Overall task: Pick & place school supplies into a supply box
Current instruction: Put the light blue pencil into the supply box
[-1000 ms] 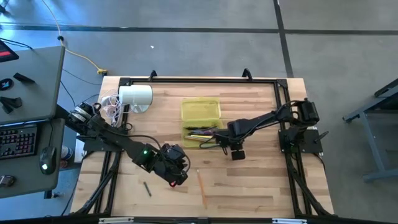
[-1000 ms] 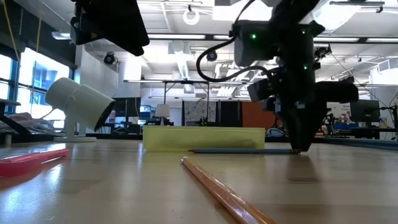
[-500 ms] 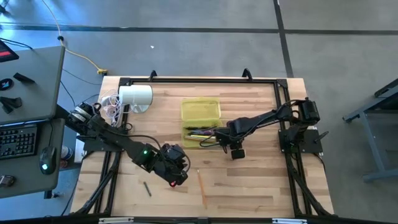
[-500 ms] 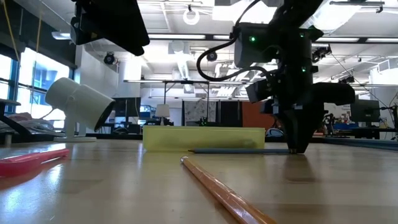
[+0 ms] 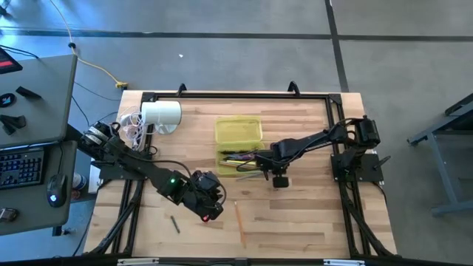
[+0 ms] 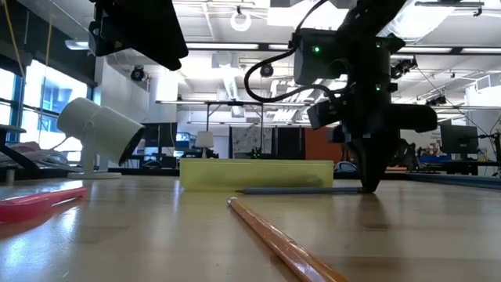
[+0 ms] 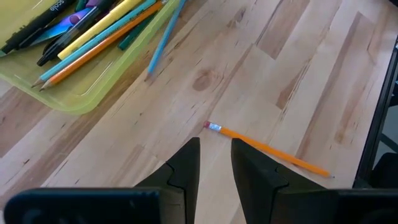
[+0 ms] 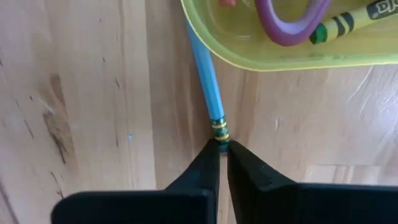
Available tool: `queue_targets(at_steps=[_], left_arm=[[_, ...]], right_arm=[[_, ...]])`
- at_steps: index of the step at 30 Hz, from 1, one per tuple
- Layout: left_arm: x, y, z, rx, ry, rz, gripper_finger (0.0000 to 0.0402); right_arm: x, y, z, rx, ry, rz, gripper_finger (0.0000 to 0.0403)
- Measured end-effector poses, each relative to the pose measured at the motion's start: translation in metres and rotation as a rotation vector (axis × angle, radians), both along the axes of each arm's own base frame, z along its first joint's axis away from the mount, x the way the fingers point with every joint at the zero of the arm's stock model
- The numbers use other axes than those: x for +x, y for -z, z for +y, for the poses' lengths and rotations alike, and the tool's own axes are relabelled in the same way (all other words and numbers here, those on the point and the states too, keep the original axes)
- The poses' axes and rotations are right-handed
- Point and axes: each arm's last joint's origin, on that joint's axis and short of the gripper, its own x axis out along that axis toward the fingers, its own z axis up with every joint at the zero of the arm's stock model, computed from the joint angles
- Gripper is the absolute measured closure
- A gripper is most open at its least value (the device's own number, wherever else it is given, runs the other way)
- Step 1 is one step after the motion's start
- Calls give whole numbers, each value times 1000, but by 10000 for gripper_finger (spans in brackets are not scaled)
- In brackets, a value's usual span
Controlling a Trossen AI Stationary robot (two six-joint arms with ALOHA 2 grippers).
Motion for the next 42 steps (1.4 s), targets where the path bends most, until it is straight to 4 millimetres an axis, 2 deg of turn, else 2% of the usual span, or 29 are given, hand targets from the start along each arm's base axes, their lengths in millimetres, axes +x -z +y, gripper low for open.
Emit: queue_targets(at_steps=[5, 11, 16, 22, 26, 30, 32, 36, 42], left_arm=[[0, 0, 0, 5, 7, 1, 275], [0, 0, 0, 5, 7, 1, 275], [0, 0, 0, 6, 8, 1, 275], [0, 0, 0, 6, 9, 1, 275], [0, 0, 0, 6, 9, 1, 275], [0, 0, 0, 2, 12, 3, 275], [0, 0, -1, -11, 21, 10, 275], [0, 0, -1, -16, 25, 11, 275], [0, 0, -1, -16, 25, 11, 275]], right_arm=[[-1, 0, 6, 28, 31, 9, 395], [-2, -5, 32, 96, -25, 21, 396], [8, -20, 57, 127, -126, -41, 400], [27, -52, 70, -24, -210, -168, 400], [42, -72, 54, -163, -175, -249, 399], [49, -79, 20, -199, -18, -257, 401], [49, -75, 0, -186, 87, -250, 401], [43, -59, -32, -186, 142, -226, 401], [34, -44, -48, -169, 171, -179, 393]])
